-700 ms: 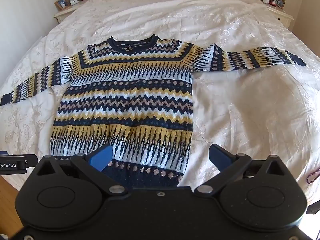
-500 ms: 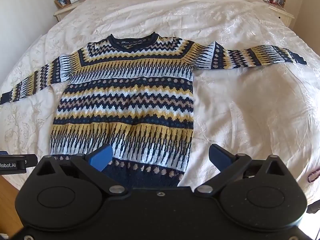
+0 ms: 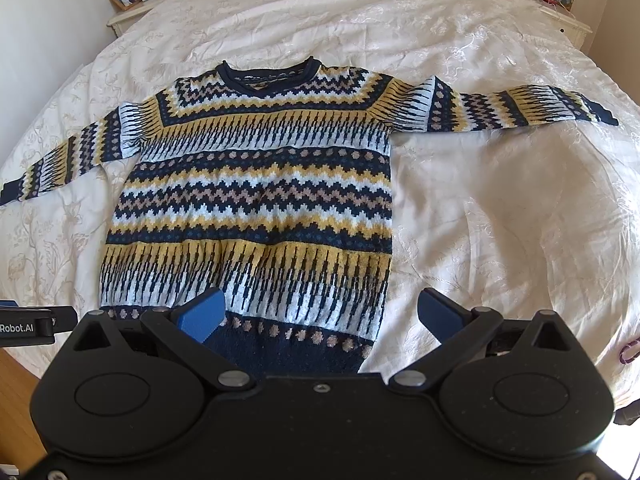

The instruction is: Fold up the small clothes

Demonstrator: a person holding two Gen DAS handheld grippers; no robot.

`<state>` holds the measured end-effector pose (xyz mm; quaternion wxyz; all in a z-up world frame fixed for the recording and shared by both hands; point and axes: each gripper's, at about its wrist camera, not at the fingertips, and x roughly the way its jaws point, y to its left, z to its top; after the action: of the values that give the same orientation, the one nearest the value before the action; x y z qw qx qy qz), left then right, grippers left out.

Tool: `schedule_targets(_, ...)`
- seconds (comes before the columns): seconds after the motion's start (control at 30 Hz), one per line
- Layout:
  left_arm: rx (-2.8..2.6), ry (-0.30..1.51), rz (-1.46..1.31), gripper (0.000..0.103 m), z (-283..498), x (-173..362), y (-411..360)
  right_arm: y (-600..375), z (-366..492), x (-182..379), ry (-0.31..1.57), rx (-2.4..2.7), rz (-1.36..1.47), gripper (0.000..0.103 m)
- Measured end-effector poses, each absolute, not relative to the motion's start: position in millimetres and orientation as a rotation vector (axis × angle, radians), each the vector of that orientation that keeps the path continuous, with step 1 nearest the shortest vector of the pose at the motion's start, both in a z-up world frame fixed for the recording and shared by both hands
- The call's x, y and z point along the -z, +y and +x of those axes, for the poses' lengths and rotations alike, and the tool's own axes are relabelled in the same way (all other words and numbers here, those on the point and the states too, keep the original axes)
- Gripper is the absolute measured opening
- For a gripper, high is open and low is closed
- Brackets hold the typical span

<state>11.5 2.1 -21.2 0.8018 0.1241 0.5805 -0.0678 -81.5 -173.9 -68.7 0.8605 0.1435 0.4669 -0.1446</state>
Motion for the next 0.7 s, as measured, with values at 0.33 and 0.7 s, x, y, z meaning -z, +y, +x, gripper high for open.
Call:
schedule_targets(0.33,0.143,1.257,0.264,0.081,19,24,1,-172,-75,71,0.995,0.297,0.298,0.102)
schedule_targets(0.7,0.135,1.296,0.257,0.081,36,31,2,-170,-58,78,1.038,0.288,0.293,0.102)
